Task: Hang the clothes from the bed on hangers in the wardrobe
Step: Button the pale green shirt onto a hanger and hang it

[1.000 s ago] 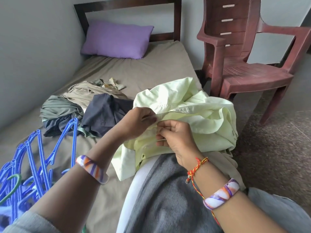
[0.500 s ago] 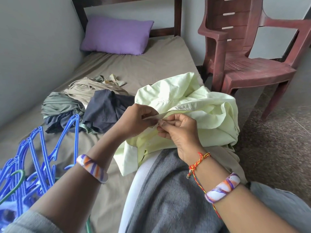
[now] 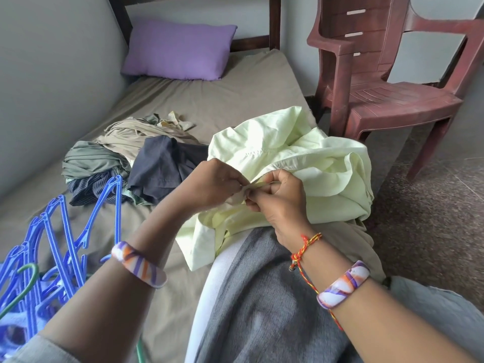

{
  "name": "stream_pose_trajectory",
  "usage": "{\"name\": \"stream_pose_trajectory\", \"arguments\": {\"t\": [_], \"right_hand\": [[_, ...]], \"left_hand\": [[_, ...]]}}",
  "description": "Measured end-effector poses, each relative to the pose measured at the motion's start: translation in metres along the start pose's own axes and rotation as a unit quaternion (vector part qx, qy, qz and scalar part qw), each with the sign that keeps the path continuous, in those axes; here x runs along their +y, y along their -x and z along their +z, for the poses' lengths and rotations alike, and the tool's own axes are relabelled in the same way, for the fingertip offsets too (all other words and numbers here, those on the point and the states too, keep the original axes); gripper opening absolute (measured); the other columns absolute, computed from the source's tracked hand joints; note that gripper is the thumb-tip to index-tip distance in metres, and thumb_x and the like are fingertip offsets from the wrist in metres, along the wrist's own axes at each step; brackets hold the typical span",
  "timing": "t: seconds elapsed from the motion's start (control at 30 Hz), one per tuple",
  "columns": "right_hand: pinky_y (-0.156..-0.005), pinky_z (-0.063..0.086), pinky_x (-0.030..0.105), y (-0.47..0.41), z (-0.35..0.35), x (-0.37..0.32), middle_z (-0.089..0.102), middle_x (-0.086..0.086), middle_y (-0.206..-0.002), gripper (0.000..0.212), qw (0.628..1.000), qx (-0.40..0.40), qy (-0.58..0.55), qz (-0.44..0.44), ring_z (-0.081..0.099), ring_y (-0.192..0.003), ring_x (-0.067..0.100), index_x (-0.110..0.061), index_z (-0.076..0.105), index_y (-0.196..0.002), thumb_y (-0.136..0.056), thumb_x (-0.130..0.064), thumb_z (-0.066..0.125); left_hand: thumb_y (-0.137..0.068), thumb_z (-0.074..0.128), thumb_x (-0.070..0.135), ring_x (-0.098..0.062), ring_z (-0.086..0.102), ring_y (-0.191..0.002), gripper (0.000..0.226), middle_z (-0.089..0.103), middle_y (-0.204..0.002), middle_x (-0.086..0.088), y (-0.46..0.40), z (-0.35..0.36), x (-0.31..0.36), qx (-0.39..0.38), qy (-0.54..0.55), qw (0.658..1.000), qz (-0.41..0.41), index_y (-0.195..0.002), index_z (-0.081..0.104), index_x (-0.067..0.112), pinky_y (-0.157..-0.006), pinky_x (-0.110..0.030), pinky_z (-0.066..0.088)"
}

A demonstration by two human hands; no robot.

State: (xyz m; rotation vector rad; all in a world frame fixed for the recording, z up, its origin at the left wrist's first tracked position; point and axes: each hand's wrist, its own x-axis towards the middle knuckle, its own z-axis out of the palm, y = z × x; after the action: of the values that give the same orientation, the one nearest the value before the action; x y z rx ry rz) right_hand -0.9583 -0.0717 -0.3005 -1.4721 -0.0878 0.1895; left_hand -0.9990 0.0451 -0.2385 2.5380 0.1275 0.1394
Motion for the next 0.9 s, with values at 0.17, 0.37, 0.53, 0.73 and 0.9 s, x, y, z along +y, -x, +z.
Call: {"name": "stream_pose_trajectory", "arguments": {"t": [0.17, 0.37, 0.53, 0.73, 0.9], "right_hand": [[-0.074, 0.056, 0.051, 0.002, -0.003, 0.007, 0.070, 0.005, -0.063, 0.024, 0.998, -0.028, 0.054, -0.031, 0.068, -0.064, 0.025, -0.021, 0.051, -0.071, -0.068, -0.005, 0.069], [-0.070, 0.057, 0.053, 0.003, -0.005, 0.006, 0.068, 0.011, -0.071, 0.033, 0.998, -0.043, 0.034, -0.013, 0.068, -0.068, 0.029, -0.024, 0.051, -0.074, -0.059, -0.034, 0.078], [-0.071, 0.055, 0.056, 0.004, -0.010, 0.013, 0.059, -0.006, -0.051, 0.032, 0.997, -0.060, 0.015, -0.045, 0.060, -0.055, 0.018, -0.021, 0.046, -0.074, -0.077, -0.001, 0.071], [-0.075, 0.051, 0.057, 0.007, -0.015, 0.021, 0.063, -0.003, -0.061, 0.021, 0.989, -0.073, 0.042, -0.118, 0.063, -0.065, 0.033, -0.036, 0.050, -0.074, -0.073, -0.020, 0.063], [-0.063, 0.047, 0.038, 0.008, -0.020, 0.023, 0.061, 0.007, -0.063, 0.031, 0.974, -0.059, 0.104, -0.193, 0.056, -0.060, 0.029, -0.025, 0.040, -0.079, -0.082, 0.001, 0.058]], "left_hand": [[-0.073, 0.074, 0.008, 0.005, 0.046, -0.042, 0.015, 0.061, -0.049, 0.008, 0.004, 0.006, -0.009, 0.040, 0.087, 0.994, -0.056, -0.068, 0.073, 0.023, -0.048, -0.008, 0.038], [-0.068, 0.081, 0.016, -0.003, 0.054, -0.053, 0.011, 0.069, -0.061, -0.001, 0.007, 0.019, -0.010, 0.065, 0.020, 0.998, -0.010, -0.068, 0.070, 0.017, -0.052, -0.016, 0.043], [-0.066, 0.082, 0.020, 0.005, 0.050, -0.049, 0.011, 0.067, -0.060, 0.004, 0.005, 0.014, -0.009, 0.015, 0.020, 1.000, -0.015, -0.067, 0.071, 0.018, -0.051, -0.009, 0.039], [-0.056, 0.080, 0.015, -0.013, 0.058, -0.060, 0.020, 0.068, -0.073, -0.014, 0.000, 0.009, -0.011, -0.126, 0.268, 0.938, -0.179, -0.069, 0.071, 0.005, -0.056, -0.016, 0.049], [-0.067, 0.075, 0.005, -0.008, 0.060, -0.050, 0.009, 0.067, -0.060, -0.003, -0.001, 0.019, -0.015, -0.093, 0.308, 0.931, -0.175, -0.071, 0.066, 0.006, -0.053, -0.017, 0.052]]}}
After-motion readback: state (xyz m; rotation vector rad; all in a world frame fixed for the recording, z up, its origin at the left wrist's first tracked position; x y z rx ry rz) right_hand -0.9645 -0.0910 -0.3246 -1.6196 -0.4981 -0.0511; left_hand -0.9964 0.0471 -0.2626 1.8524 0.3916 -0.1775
